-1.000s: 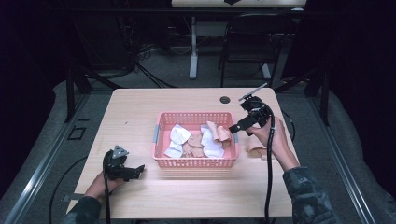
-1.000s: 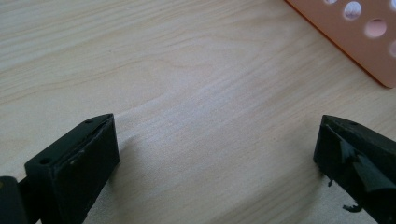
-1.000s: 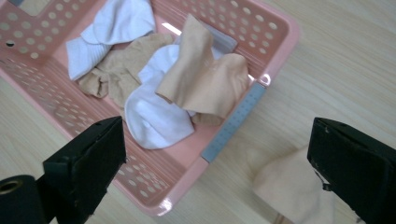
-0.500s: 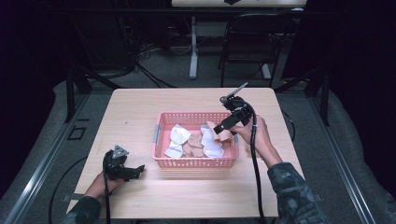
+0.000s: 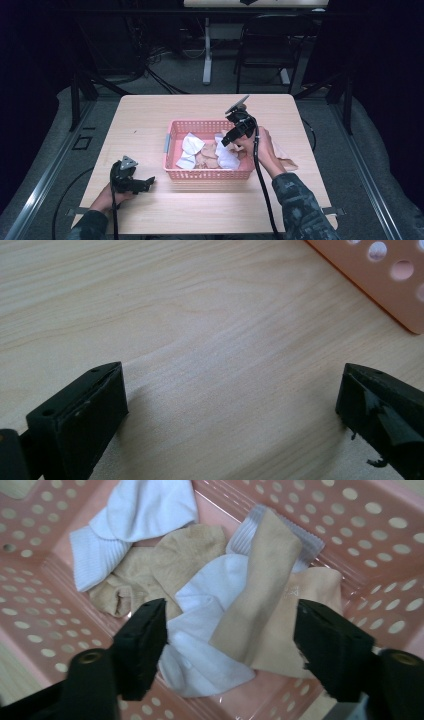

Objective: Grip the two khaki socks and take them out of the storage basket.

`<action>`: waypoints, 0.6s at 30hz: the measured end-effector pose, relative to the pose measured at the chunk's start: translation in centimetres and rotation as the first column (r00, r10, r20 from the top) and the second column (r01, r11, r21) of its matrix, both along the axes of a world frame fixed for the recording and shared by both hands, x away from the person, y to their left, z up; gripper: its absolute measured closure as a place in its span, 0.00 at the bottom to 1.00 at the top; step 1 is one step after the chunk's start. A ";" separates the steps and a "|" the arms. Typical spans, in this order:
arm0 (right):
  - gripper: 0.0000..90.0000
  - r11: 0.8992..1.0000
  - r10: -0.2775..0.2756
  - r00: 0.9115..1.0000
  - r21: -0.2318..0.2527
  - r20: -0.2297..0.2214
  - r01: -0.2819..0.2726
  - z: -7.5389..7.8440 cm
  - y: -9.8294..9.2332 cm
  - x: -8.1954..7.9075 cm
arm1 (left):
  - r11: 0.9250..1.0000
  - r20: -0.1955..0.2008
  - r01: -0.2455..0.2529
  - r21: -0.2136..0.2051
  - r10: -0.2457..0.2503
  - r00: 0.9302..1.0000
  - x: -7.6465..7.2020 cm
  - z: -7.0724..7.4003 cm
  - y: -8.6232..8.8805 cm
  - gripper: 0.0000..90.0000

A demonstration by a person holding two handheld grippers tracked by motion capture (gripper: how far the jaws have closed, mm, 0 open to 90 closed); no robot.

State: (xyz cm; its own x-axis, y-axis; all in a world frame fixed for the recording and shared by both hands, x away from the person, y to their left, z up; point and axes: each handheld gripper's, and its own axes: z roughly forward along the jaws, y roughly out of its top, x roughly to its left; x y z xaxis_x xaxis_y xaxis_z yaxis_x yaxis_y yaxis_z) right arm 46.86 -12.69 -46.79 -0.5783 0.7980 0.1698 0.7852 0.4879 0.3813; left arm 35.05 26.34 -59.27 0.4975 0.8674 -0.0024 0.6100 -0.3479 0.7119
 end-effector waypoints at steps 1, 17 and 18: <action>0.37 1.000 0.003 1.000 -0.006 -0.018 -0.003 -0.3 0.0 0.2 | 1.000 0.000 0.000 0.000 0.000 1.000 0.0 0.0 0.0 0.00; 0.93 0.995 -0.059 0.996 -0.080 -0.068 0.054 -2.5 -0.4 1.5 | 1.000 0.001 0.002 0.000 -0.002 1.000 0.0 0.0 0.0 0.00; 0.95 0.995 -0.061 0.996 -0.080 -0.065 0.056 -2.4 -0.6 1.4 | 1.000 0.001 0.002 0.000 -0.002 1.000 0.0 0.0 0.0 0.00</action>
State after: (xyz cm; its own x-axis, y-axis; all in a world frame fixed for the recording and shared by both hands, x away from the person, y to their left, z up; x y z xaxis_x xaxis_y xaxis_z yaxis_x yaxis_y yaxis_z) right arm 48.31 -13.25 -49.16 -0.5198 0.8423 0.1428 0.8357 0.4667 0.2894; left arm 35.09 26.34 -59.27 0.4997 0.8662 -0.0018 0.6082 -0.3494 0.7127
